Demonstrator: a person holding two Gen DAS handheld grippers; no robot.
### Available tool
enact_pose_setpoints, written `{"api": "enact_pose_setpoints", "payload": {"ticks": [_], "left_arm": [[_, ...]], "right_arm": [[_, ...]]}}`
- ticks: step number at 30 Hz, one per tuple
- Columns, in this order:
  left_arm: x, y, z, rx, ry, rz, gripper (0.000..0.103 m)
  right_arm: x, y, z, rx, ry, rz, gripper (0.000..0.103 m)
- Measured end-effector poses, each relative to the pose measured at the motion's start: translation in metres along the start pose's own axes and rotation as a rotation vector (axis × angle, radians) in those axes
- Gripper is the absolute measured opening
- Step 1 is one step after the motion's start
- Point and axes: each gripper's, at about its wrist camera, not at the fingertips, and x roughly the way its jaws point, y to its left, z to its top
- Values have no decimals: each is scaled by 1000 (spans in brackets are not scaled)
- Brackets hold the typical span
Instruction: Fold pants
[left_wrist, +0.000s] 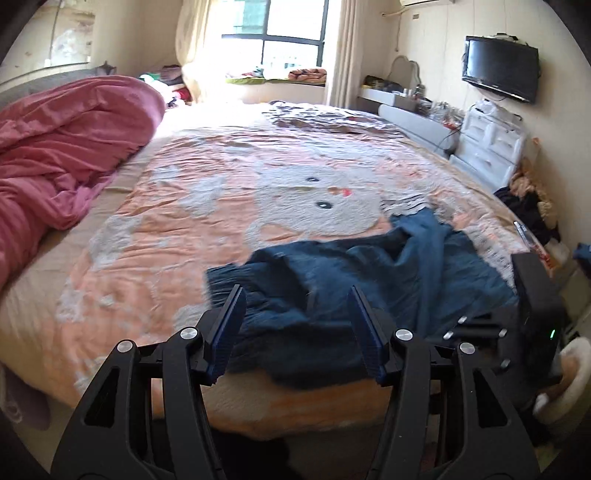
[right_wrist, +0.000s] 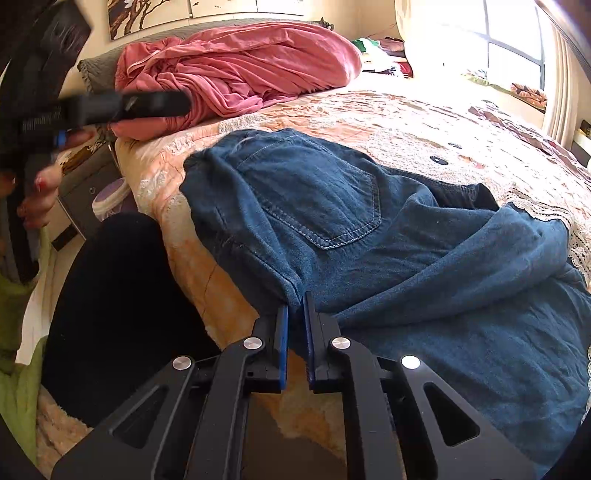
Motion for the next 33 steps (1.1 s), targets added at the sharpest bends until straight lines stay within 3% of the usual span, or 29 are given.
{"api": "enact_pose_setpoints", "payload": {"ticks": [2,4,8,10,14,17,21,26,28,30,33], "left_arm": [[20,-13,1,29,38,-15,49],[42,-17,-9,45,105,24,49],[70,-5,-40,30,209,30,49],[69,-8,-49,71,194,40,49],[72,-14,-52,105,193,64,49],[70,-14,-52,103,191,59,49],[71,-14,-51,97,186,48,49],[68,-14,-50,87,157,43,51],[57,-16,-45,77,132,23,51],[42,-18,-37,57,96,-17,51],[29,-27,-27,57,62,-52,52]], "right_arm": [[-1,-1,1,12,-1,8,10],[-2,-5,0,36,10,27,12],[-18,-16,-3,112,5,81,19],[-33,-22,0,156,-41,108,30],[-47,-26,20,158,-128,49,37],[-23,-23,29,140,-73,20,38],[20,-31,22,172,85,-44,38],[4,-47,16,263,9,47,40],[-22,-57,14,277,-75,51,44],[-41,-66,12,283,-123,0,53],[-68,-83,4,293,-159,-150,55]]}}
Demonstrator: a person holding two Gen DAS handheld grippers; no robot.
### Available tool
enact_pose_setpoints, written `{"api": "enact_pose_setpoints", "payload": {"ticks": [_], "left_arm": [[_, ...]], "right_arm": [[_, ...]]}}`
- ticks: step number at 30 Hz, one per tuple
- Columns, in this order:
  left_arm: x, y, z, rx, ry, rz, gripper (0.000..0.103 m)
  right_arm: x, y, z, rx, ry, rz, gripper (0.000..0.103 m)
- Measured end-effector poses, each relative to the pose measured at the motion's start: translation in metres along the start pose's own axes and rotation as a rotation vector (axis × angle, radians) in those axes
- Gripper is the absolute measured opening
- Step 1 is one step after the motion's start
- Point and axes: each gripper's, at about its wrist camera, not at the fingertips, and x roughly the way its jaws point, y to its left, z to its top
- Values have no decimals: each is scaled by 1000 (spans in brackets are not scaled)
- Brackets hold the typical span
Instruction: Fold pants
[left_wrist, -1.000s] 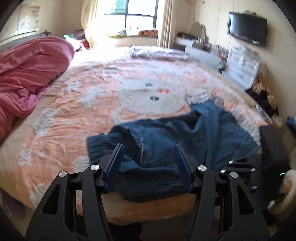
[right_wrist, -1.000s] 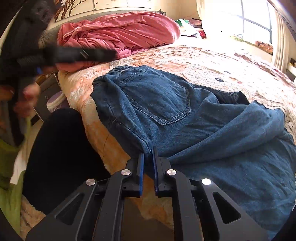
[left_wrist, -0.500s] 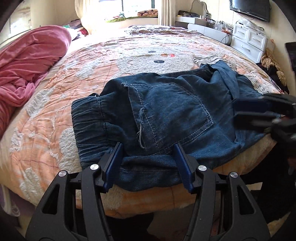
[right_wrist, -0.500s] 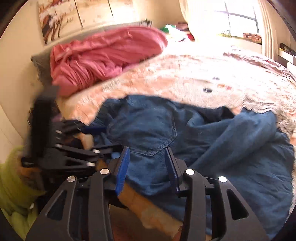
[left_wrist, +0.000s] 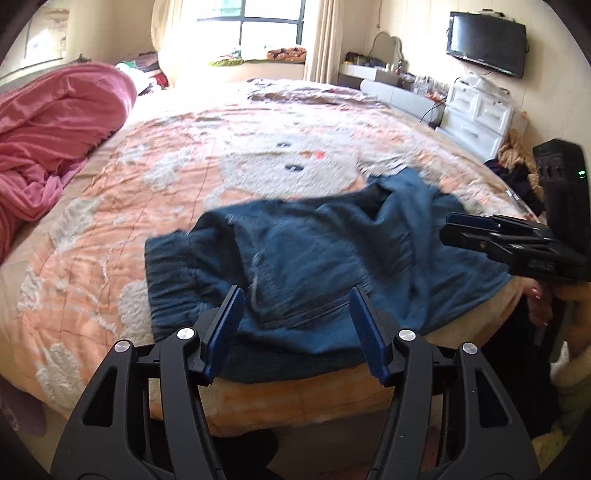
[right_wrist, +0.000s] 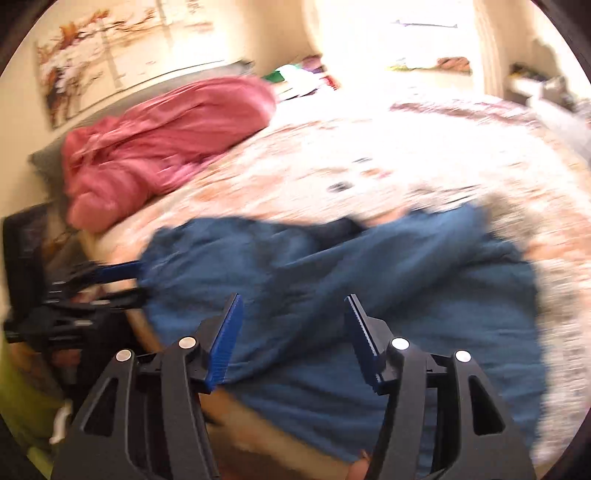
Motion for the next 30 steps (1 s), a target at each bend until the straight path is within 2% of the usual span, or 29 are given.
{"api": "enact_pose_setpoints", "payload": {"ticks": [2,5,7,13,16,20,23,25,30], "left_arm": [[-5,-16,9,23,-30,-51,54],[4,-40,21,57,-14,-124,56],[19,-56,26,76,18,-159,56],[74,-89,35,65,166,-278,55],[95,-97,43,47,202,-351,47],[123,-99,52,34,238,-337,34],[135,-95,53,-13,249,-369,17],[138,-94,50,-37,229,-421,16],[135,-105,46,6,191,-468,16]], "right_arm": [[-10,-15,-1,13,-26,-75,56],[-17,-38,-4,64,-27,-133,58],[-17,-51,1,93,-34,-154,63],[-24,-77,10,132,-46,-188,69],[-24,-83,25,107,-35,-195,72],[-8,-87,55,57,5,-219,73],[14,-90,78,48,52,-195,73],[32,-88,89,45,90,-200,73],[83,-83,114,13,163,-218,73]]}}
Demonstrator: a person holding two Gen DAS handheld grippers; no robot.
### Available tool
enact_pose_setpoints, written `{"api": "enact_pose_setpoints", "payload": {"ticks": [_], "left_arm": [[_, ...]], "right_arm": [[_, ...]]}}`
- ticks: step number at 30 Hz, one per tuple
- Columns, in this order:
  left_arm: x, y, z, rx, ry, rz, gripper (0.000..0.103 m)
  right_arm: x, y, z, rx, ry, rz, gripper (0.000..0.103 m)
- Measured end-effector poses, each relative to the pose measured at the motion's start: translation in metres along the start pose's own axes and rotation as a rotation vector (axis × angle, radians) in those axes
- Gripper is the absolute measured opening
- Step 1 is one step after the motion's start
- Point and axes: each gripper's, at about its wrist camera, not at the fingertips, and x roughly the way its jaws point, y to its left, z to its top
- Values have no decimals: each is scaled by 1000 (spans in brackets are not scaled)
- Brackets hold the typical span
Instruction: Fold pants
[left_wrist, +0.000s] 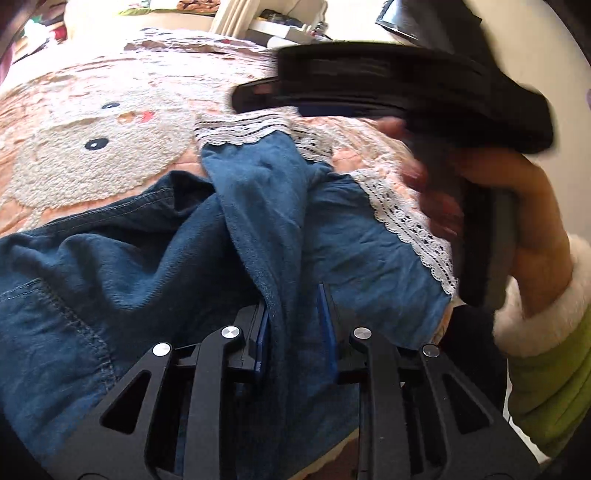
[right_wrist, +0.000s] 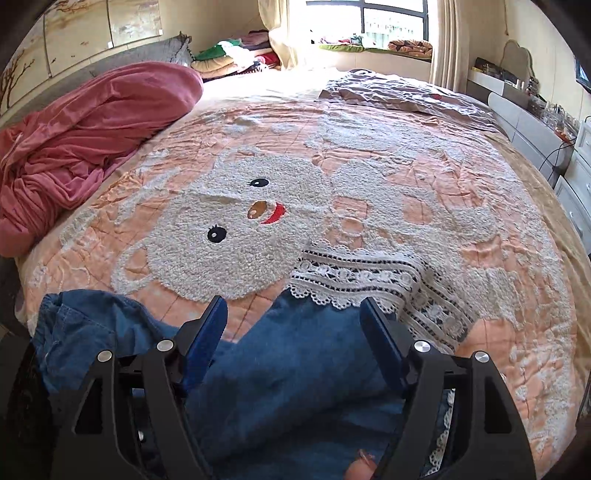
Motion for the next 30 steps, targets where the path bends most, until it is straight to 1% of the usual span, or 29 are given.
{"api": "enact_pose_setpoints", "payload": {"ticks": [3,6,8,9,10,11,12,13,14,15,16,17,19,22,25,28,30], "left_arm": [[-3,-3,-2,2,-9,-22,16],[-7,-2,-2,1,-23,-29,16],[-9,-1,-2,1,-29,-29,16],[-9,-1,-2,5,-33,-22,16],[-10,-1,-2,12,-37,-11,16],[-10,1,-2,13,-38,-5,16],[-10,2,-2,11,-38,-1,16],[-11,5,-2,10,-38,3,16],[-12,6,-3,9,-39,10,16],[-12,8,-2,8,-40,17,16],[-13,10,-2,6,-39,17,11],[-13,10,-1,3,-38,15,9],[-11,14,1,6,-35,15,9],[-7,9,-2,37,-27,18,9],[-2,4,-5,71,-19,25,9],[-1,-4,-8,115,-14,37,9],[-2,-8,-10,158,-13,54,5]], "right_arm": [[34,2,17,17,70,-22,73],[71,4,29,33,147,-56,69],[90,4,32,29,187,-131,63],[98,5,34,18,201,-166,54],[105,4,33,8,214,-196,31],[109,1,33,11,215,-202,22],[107,-2,32,26,200,-169,13],[100,-6,32,46,177,-146,10],[89,-12,30,76,145,-122,9],[71,-20,27,116,102,-86,9],[57,-26,25,143,69,-61,9],[38,-34,20,179,26,-33,9],[0,-52,7,237,-41,-13,8],[-52,-82,-23,340,-129,-9,7],[-95,-115,-64,468,-187,-30,6],[-117,-136,-103,574,-213,0,6],[-127,-140,-127,627,-222,20,6]]}}
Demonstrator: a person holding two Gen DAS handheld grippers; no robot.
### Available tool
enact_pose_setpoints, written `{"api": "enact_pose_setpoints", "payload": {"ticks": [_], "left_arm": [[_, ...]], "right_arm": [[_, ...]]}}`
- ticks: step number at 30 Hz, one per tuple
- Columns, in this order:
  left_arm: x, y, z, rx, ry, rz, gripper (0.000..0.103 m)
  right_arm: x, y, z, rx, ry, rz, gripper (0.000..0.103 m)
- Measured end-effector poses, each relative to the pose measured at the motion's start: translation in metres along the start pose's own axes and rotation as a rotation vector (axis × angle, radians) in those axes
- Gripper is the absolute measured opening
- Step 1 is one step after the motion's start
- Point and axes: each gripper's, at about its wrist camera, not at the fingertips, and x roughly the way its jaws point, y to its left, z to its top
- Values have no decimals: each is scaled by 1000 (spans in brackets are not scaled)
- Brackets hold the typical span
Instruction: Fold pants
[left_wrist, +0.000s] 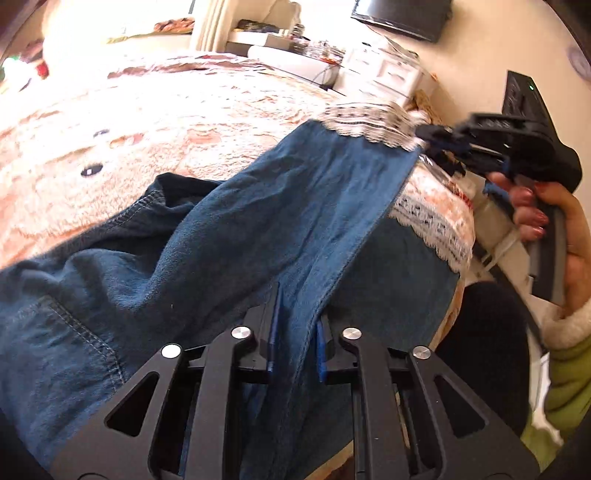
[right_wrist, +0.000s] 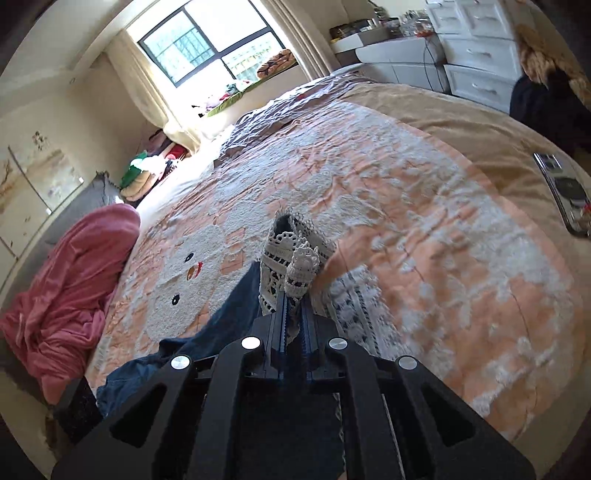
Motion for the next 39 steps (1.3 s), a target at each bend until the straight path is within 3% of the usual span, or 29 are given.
{"api": "enact_pose_setpoints", "payload": {"ticks": [4,11,19,26,29,30,31,33,36,39], "left_arm": [[-17,-6,-5,89,-27,18,4],[-25,-3,-7,126,-18,23,4],[-30,-12,-20,195,6,16,4],[-26,-18,-31,228,39,10,4],[-24,-19,-36,227,44,25,4],[-25,-21,-38,231,42,31,4],[-25,-21,-38,233,39,38,4],[-26,-22,-38,238,27,60,9],[-25,-26,-37,253,8,91,23],[-21,-31,-34,276,-9,120,29]], "right_arm": [[-26,-14,-31,61,-8,19,6],[-44,-31,-78,92,48,-2,6],[-43,-53,-95,141,89,-51,6],[-50,-60,-98,144,84,-105,6],[-59,-58,-97,127,63,-84,8],[-62,-56,-95,121,56,-75,18],[-64,-56,-93,123,48,-69,38],[-65,-55,-89,120,40,-58,58],[-60,-53,-80,64,29,-106,58],[-44,-55,-76,49,79,-101,55]]}}
